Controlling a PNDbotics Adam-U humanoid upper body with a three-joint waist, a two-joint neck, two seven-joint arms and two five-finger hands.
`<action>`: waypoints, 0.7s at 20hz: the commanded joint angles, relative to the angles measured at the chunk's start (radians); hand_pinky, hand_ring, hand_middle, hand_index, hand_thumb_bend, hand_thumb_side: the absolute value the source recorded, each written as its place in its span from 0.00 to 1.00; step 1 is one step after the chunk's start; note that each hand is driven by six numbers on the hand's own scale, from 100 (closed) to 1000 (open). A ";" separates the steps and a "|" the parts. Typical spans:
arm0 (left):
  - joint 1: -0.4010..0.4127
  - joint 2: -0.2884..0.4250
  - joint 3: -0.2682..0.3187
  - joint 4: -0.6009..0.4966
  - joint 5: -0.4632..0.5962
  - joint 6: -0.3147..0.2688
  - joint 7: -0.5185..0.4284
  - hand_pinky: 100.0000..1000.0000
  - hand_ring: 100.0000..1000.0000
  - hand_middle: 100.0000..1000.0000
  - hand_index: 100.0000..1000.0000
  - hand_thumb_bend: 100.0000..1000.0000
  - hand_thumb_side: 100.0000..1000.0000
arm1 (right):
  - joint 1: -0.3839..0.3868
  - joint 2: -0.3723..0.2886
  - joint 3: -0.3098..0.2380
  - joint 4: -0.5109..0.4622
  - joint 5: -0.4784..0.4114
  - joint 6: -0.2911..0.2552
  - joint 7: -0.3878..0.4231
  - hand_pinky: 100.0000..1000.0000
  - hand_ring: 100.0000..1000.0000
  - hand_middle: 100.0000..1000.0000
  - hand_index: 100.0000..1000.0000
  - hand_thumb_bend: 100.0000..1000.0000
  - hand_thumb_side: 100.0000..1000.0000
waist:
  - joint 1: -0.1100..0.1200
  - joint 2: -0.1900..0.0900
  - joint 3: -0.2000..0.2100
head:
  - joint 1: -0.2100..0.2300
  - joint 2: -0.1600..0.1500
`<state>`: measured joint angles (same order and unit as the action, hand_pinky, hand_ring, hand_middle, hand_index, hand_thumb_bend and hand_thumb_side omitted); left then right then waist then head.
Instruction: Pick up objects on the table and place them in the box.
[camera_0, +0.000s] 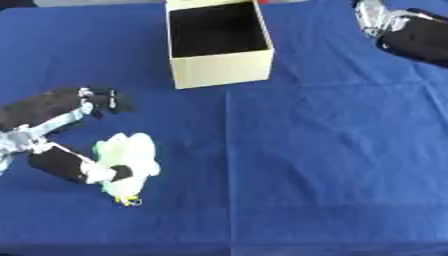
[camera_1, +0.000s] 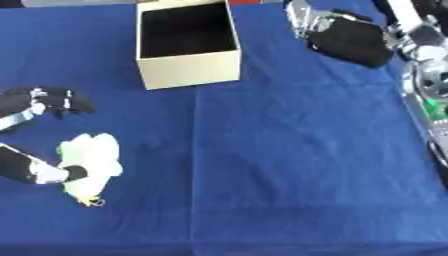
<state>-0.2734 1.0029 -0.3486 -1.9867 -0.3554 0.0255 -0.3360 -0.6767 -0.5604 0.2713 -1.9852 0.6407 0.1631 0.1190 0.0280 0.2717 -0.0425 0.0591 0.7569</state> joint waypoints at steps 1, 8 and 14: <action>-0.010 0.016 0.008 -0.013 -0.007 -0.022 -0.031 0.65 0.77 0.79 0.86 0.62 0.36 | -0.010 -0.017 -0.007 -0.015 0.001 0.000 0.003 0.92 0.88 0.79 0.88 0.00 0.64 | -0.001 -0.017 0.000 | -0.003 0.013; -0.006 0.017 0.019 -0.013 -0.068 -0.031 -0.087 0.69 0.81 0.81 0.89 0.74 0.31 | -0.009 -0.017 -0.006 -0.015 -0.003 0.000 0.003 0.92 0.87 0.79 0.88 0.00 0.64 | -0.003 -0.015 -0.001 | -0.004 0.010; -0.012 0.011 0.019 -0.013 -0.120 -0.026 -0.089 0.70 0.83 0.81 0.90 0.83 0.30 | -0.008 -0.018 -0.005 -0.015 -0.006 0.002 0.002 0.92 0.87 0.78 0.88 0.00 0.64 | -0.004 -0.013 -0.004 | -0.002 0.005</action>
<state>-0.2727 0.9950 -0.3455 -1.9867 -0.4632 -0.0024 -0.4243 -0.6763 -0.5604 0.2716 -1.9852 0.6393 0.1653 0.1211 0.0231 0.2731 -0.0467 0.0580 0.7567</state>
